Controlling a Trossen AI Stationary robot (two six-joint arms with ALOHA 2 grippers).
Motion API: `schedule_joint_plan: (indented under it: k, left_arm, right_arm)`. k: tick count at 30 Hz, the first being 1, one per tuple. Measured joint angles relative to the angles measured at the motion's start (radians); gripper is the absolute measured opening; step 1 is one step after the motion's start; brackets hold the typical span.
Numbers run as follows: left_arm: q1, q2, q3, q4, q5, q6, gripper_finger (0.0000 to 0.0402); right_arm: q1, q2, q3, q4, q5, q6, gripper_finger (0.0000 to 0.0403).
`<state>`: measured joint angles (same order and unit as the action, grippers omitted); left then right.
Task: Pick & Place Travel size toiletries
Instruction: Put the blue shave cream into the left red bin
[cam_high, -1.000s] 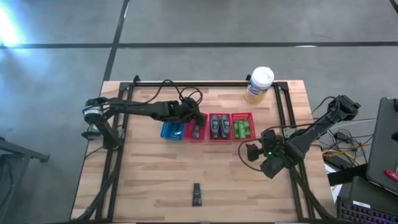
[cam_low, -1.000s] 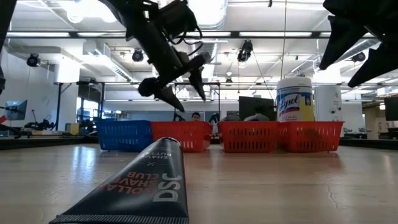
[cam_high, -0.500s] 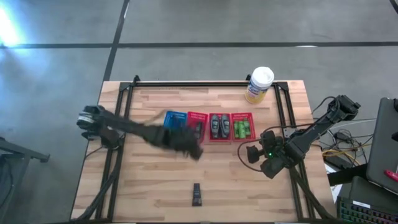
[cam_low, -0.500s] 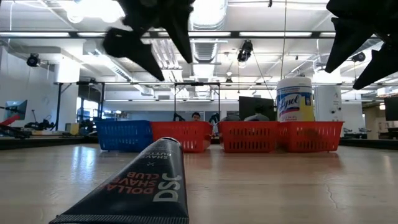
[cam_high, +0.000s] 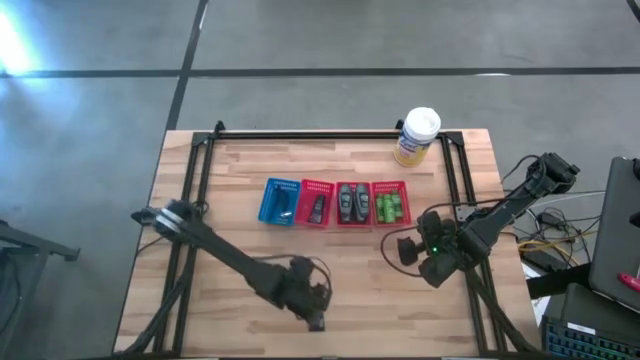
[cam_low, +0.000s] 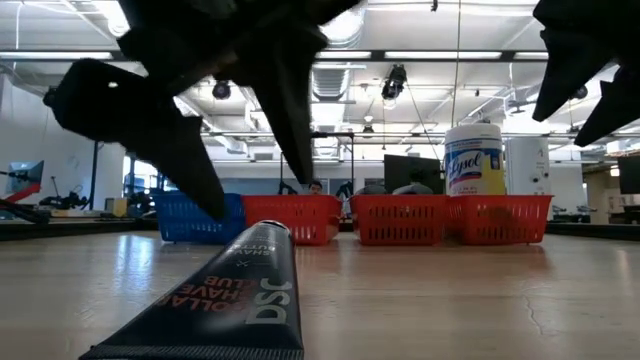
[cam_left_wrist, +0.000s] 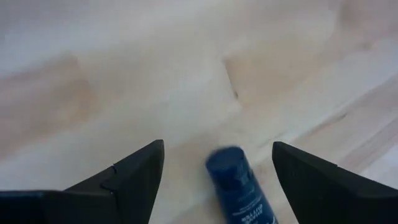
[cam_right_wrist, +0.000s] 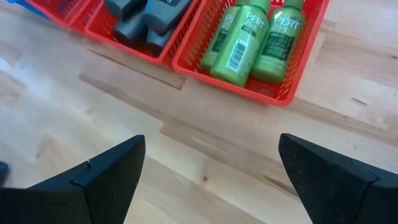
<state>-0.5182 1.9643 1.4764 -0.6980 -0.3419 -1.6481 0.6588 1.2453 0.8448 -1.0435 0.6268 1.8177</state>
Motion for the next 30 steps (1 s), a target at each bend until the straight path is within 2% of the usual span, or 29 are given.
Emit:
schedule_joint_plan:
  k: [5, 8, 16, 19, 26, 30]
  left_arm:
    - [-0.007, 0.137, 0.175, -0.113, 0.013, -0.012, 0.0302]
    - [-0.010, 0.183, 0.238, -0.161, 0.022, -0.016, 0.0302]
    - [-0.029, 0.232, 0.251, -0.184, 0.071, -0.055, 0.0293]
    - [-0.024, 0.232, 0.239, -0.182, 0.081, -0.045, 0.0260]
    - [0.001, 0.231, 0.226, -0.193, 0.125, 0.092, 0.0135]
    - [0.003, 0.225, 0.224, -0.192, 0.128, 0.159, 0.0128]
  right_arm:
    - [0.017, 0.000, 0.000, 0.002, -0.010, -0.014, 0.0366]
    - [0.029, 0.000, 0.000, 0.002, -0.010, -0.014, 0.0366]
    - [0.049, 0.000, 0.000, 0.000, -0.010, -0.015, 0.0366]
    - [0.048, 0.000, 0.000, 0.001, -0.009, -0.021, 0.0366]
    - [0.048, 0.000, 0.000, 0.000, -0.006, -0.034, 0.0366]
    - [0.048, 0.000, 0.000, 0.000, -0.006, -0.032, 0.0366]
